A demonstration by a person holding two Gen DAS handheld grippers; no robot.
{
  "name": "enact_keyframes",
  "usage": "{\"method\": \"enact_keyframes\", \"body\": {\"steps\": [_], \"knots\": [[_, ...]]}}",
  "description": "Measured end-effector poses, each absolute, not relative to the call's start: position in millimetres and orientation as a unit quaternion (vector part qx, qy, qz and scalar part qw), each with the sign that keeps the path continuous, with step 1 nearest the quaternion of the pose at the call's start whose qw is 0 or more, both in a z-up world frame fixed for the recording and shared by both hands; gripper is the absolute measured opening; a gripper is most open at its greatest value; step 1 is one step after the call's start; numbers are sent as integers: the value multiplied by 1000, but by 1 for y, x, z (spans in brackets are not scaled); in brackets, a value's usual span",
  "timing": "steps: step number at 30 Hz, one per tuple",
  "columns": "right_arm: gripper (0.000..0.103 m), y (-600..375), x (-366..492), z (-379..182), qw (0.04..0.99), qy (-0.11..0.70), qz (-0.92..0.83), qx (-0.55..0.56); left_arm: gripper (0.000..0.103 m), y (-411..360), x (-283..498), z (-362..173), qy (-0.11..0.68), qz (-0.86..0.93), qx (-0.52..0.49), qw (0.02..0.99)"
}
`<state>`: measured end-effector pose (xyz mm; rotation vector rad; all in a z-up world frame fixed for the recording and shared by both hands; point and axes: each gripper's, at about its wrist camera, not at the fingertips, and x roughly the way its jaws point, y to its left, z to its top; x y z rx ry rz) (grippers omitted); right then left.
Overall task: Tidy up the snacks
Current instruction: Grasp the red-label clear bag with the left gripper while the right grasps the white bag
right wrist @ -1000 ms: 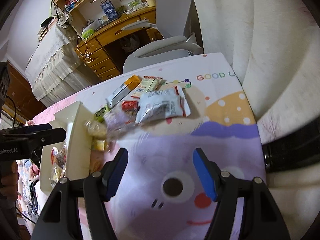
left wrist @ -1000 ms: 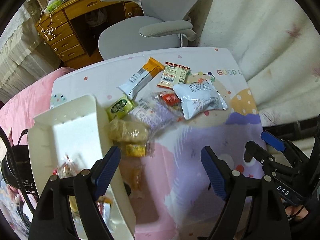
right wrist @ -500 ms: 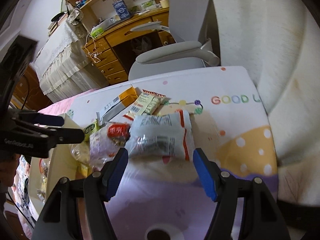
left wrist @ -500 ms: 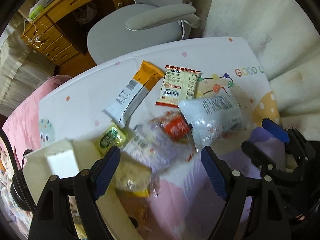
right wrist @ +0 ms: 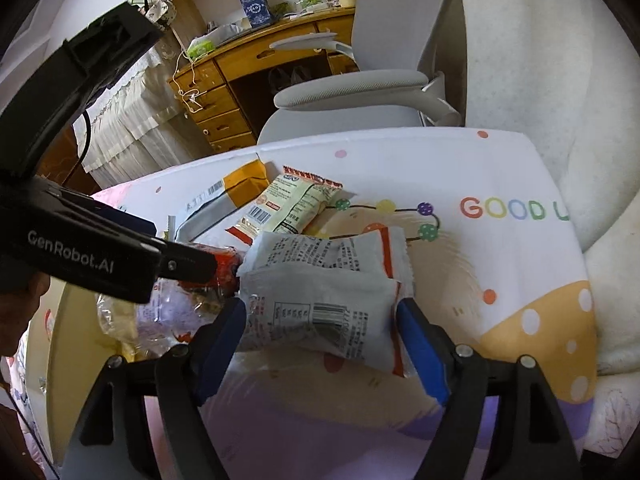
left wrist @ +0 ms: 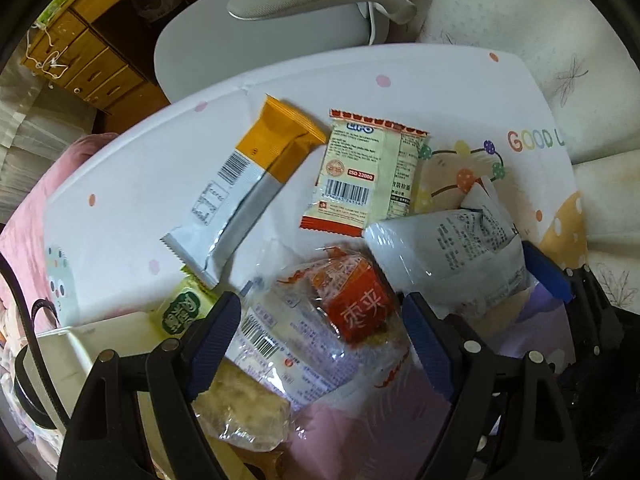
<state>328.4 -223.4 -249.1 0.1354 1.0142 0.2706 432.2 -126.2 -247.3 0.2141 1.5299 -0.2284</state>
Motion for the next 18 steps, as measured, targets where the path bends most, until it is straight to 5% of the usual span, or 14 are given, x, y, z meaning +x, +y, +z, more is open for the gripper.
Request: {"method": "enact_keyframes", "body": {"steps": [9, 18], "knots": [[93, -211, 332, -260, 875, 468, 122, 20, 82, -129, 437, -265, 697, -103, 91, 704], [91, -223, 335, -267, 865, 486, 118, 37, 81, -130, 445, -276, 699, -106, 86, 702]]}}
